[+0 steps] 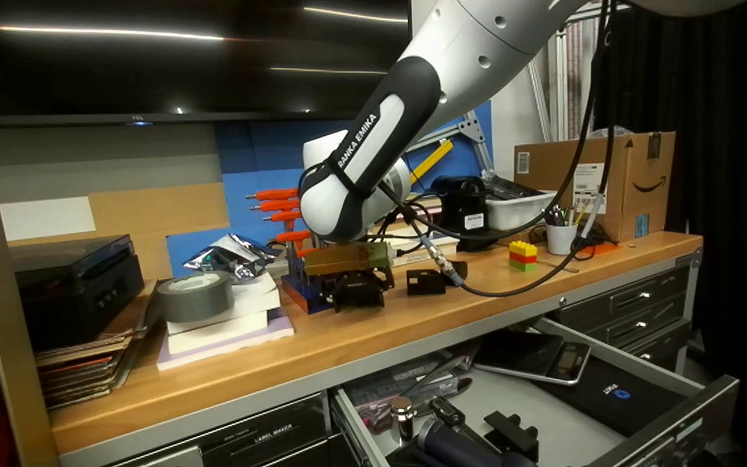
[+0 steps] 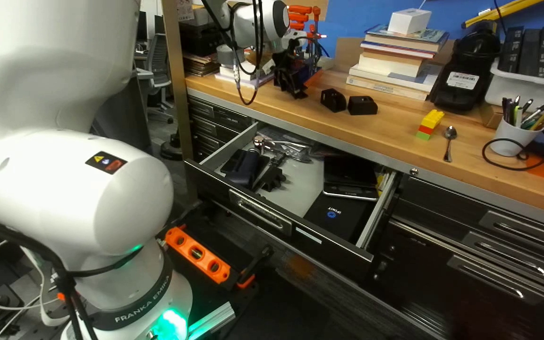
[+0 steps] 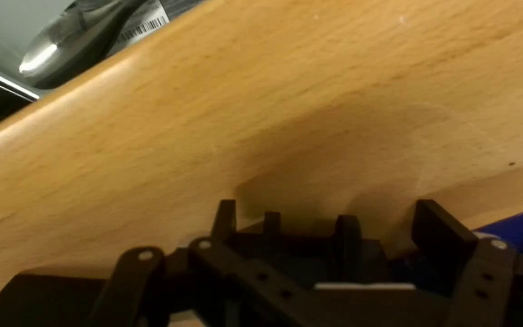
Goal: Place the three objects on the counter inside the open drawer, push the drawer closed
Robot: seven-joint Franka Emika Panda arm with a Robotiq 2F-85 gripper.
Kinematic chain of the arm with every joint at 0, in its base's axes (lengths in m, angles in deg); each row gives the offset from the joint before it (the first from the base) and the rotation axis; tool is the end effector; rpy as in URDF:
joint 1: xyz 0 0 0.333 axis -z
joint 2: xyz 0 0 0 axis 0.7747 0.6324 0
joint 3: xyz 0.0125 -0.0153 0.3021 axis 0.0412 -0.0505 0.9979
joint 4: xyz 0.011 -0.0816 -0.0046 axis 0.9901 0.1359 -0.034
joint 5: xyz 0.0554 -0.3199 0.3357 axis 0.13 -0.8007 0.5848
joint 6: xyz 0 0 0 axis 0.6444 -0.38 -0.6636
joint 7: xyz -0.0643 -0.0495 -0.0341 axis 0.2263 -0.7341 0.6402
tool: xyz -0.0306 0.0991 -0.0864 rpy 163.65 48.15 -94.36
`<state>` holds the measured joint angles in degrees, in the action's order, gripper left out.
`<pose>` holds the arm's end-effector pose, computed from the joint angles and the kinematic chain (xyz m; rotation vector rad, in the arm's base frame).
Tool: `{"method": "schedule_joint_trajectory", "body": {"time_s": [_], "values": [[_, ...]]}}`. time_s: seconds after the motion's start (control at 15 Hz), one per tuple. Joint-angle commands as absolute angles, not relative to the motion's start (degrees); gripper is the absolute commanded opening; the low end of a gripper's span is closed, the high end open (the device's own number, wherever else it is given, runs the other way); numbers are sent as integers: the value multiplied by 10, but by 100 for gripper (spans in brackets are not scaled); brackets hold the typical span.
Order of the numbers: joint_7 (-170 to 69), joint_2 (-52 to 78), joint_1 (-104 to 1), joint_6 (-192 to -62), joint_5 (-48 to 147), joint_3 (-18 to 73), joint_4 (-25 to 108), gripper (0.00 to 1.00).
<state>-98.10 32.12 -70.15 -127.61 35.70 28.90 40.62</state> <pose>0.7344 0.2148 0.1954 2.9257 -0.6207 0.3709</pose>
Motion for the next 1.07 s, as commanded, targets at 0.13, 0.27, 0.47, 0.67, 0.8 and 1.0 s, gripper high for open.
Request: {"method": "schedule_joint_trajectory", "body": {"time_s": [0.13, 0.27, 0.47, 0.67, 0.8, 1.0], "values": [[-980, 350, -698, -1277, 373, 285, 360, 100], [-977, 349, -698, -1272, 373, 285, 360, 100], [-972, 347, -696, -1263, 378, 288, 361, 74], [-969, 347, -698, -1257, 383, 290, 358, 53], [-969, 347, -698, -1249, 382, 290, 356, 38], [-970, 346, -698, -1241, 381, 289, 354, 28]]}}
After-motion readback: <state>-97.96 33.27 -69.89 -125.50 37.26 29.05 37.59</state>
